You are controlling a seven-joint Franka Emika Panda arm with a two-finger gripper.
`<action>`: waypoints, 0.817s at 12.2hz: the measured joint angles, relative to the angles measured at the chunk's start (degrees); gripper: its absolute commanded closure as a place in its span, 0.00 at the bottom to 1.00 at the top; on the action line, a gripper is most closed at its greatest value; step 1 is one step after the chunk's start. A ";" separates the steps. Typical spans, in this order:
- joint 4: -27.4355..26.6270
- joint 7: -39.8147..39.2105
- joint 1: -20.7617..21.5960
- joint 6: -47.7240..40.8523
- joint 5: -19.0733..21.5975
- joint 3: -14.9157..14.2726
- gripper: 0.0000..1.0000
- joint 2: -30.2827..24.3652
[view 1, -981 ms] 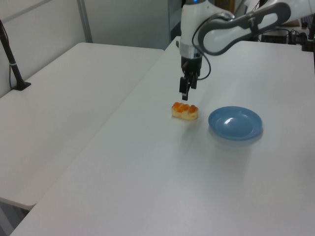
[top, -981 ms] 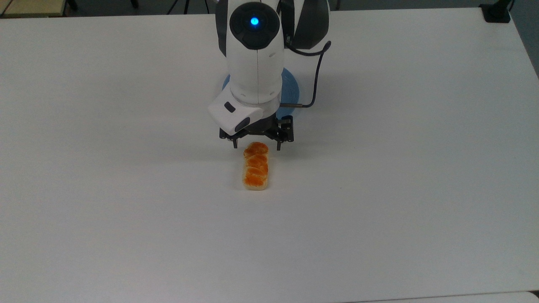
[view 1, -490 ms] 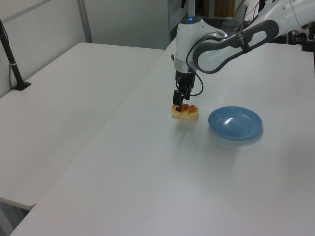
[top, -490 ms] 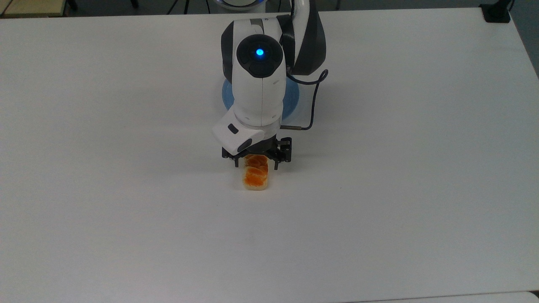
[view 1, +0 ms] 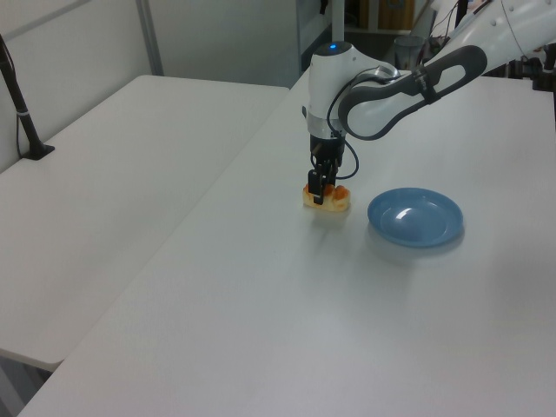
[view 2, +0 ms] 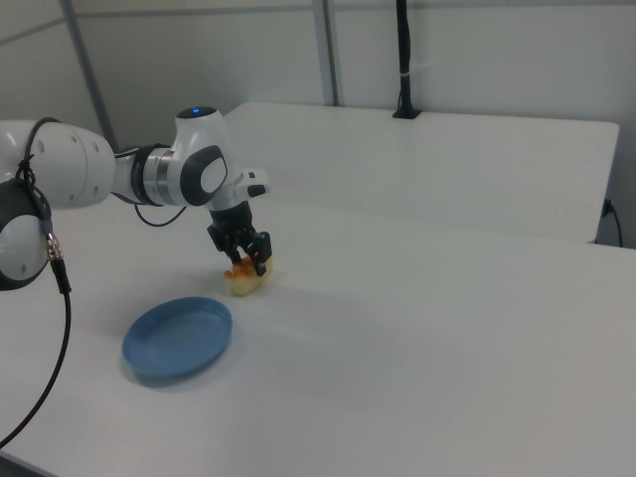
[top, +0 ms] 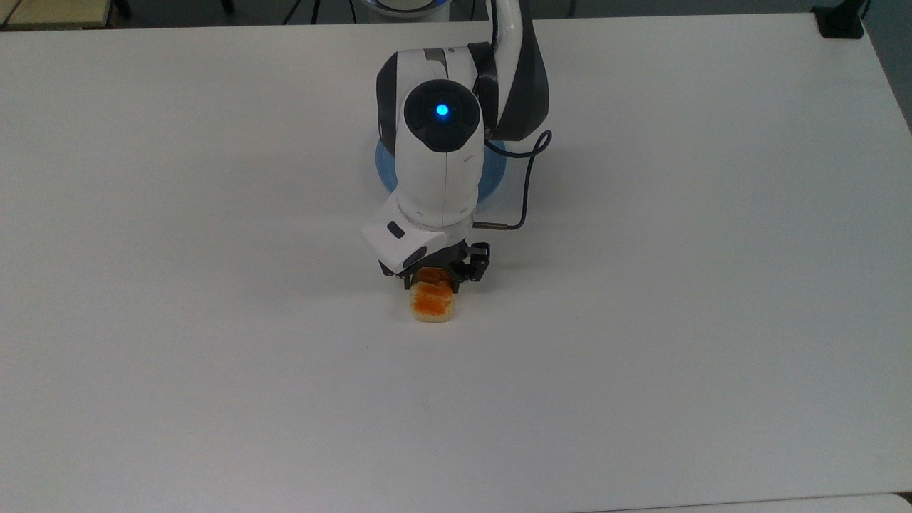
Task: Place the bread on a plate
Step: 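Lift the bread roll and carry it over the blue plate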
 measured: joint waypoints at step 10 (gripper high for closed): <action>-9.85 -0.27 -0.40 -0.17 0.00 -0.24 0.44 -14.06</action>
